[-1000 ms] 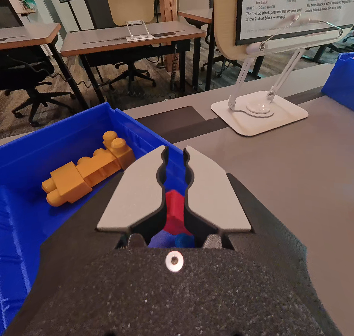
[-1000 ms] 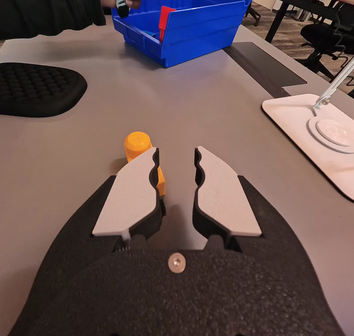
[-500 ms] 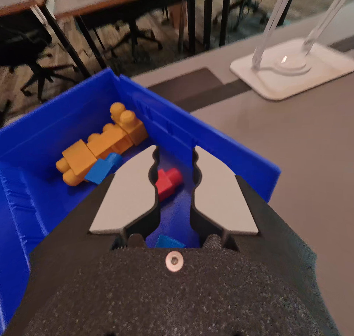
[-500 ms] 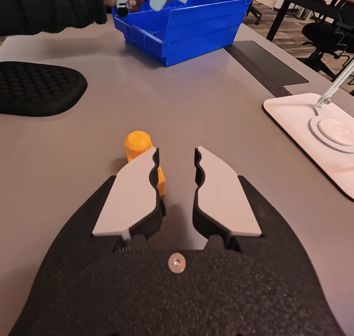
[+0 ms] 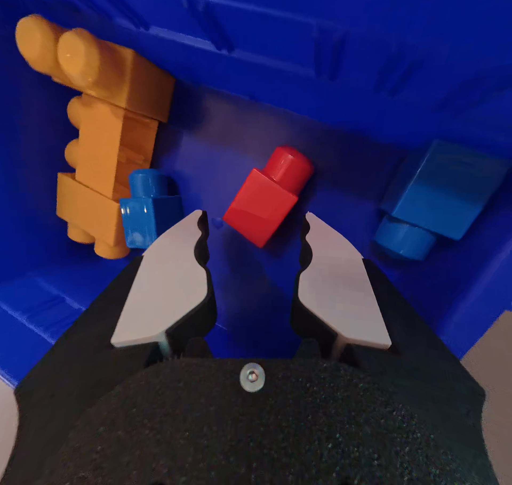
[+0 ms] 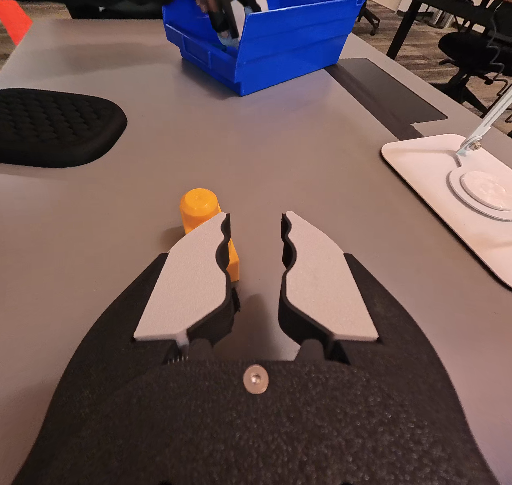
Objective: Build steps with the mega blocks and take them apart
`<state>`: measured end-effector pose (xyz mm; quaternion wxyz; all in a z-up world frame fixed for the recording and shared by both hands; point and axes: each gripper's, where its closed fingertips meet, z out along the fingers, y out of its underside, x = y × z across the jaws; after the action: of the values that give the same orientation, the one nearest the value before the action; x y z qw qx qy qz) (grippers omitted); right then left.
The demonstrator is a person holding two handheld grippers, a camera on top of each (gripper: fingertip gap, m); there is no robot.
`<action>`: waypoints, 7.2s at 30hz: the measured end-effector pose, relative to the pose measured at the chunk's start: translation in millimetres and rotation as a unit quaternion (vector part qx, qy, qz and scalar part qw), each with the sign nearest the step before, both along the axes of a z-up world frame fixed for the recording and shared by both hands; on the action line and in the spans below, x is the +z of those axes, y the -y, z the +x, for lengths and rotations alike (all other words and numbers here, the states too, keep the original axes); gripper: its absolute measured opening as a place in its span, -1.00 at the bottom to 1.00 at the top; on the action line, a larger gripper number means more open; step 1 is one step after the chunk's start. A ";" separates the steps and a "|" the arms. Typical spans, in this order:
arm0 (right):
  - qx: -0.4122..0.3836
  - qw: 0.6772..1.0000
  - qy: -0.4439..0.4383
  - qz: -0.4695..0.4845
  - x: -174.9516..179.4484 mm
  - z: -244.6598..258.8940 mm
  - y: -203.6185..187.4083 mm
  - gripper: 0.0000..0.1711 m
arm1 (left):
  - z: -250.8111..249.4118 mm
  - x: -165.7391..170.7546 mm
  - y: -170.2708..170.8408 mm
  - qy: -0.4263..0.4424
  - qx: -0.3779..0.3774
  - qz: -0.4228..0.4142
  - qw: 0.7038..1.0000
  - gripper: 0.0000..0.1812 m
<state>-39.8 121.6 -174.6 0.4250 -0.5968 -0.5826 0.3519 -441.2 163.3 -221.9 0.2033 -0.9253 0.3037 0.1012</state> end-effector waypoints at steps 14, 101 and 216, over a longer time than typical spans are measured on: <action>-0.003 1.000 -0.010 0.004 5.3 1.6 -1.6 -0.59 | 2.8 62.4 -18.5 -0.028 -0.020 0.122 0.992 -0.57; 0.085 0.991 -0.067 -0.078 30.9 14.9 18.0 -0.48 | 398.5 -15.1 80.2 0.248 -0.350 0.016 0.903 -0.22; 0.113 0.992 0.054 0.003 25.0 9.5 51.8 -0.42 | 413.9 89.1 92.4 0.469 -0.361 0.112 0.799 -0.56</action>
<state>-30.2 69.8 -149.6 0.3526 -0.5437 -0.6693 0.3633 -27.3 70.9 -132.8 0.4448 -0.6541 0.4696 -0.3922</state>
